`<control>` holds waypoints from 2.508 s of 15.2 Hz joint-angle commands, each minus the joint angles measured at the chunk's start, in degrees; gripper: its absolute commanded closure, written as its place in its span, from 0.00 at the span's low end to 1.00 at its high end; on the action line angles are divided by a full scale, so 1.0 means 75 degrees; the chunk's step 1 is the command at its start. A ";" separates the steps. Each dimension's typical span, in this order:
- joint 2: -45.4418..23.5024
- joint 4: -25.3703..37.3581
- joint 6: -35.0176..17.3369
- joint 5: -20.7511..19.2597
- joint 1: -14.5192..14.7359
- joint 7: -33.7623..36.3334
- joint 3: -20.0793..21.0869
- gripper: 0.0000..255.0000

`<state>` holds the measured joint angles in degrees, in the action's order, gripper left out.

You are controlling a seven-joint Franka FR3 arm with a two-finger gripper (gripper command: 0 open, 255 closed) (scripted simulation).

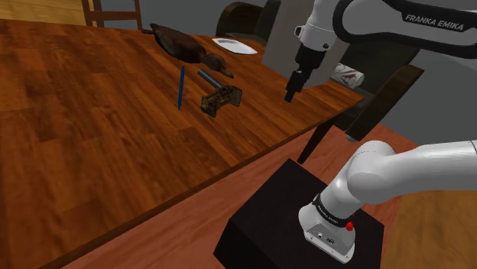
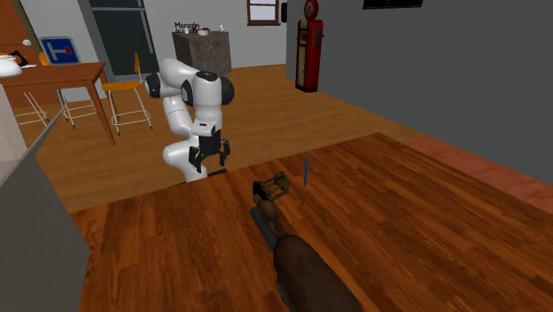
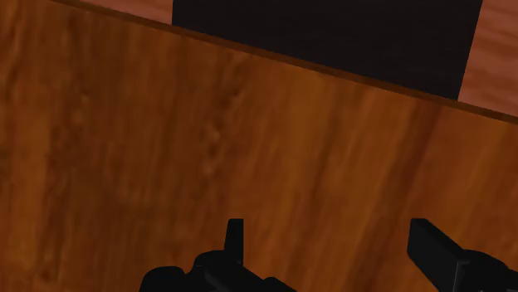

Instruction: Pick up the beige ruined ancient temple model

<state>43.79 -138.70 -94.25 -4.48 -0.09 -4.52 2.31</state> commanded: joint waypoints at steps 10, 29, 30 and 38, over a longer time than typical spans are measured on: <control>-0.2688 0.2207 -0.0149 0.0682 0.0144 0.1184 0.0687 0.00; -0.4830 0.3672 -0.0634 0.0904 0.0257 0.2036 0.1072 1.00; -0.4830 0.3673 -0.0634 0.0904 0.0257 0.2037 0.1072 1.00; -0.4840 0.3786 -0.0531 0.0903 0.0262 0.2051 0.1078 1.00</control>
<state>7.49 -110.66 -98.61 2.29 1.87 10.84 10.38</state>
